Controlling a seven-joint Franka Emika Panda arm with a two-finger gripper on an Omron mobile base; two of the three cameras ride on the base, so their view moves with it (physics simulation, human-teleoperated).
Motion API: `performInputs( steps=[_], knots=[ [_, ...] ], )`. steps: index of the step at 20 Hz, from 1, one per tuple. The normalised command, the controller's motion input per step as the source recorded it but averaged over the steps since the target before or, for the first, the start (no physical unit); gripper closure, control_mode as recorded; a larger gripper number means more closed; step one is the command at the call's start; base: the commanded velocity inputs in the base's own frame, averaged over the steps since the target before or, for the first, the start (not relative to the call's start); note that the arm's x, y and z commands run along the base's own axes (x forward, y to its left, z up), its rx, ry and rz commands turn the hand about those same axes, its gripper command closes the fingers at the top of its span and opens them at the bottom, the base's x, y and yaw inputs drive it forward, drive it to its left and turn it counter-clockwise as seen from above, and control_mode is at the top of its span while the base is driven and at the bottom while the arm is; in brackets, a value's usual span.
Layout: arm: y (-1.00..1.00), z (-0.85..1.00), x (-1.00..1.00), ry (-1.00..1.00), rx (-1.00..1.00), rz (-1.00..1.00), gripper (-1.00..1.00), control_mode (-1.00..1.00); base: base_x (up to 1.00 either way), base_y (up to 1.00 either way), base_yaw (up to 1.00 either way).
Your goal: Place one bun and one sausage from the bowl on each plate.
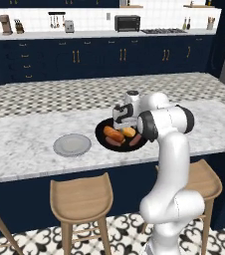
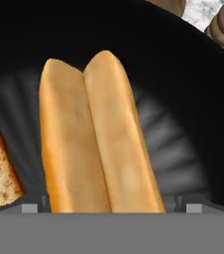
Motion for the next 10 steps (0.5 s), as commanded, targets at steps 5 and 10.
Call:
performInputs(
  steps=[5,10],
  knots=[
    [0.0,-0.49,0.18,-0.01,-0.02,0.0,-1.0,-1.0,0.0,0.0,0.0],
    [-0.05,-0.43,0.0,0.0,-0.05,0.0,1.0,-1.0,0.0,0.0,0.0]
  ],
)
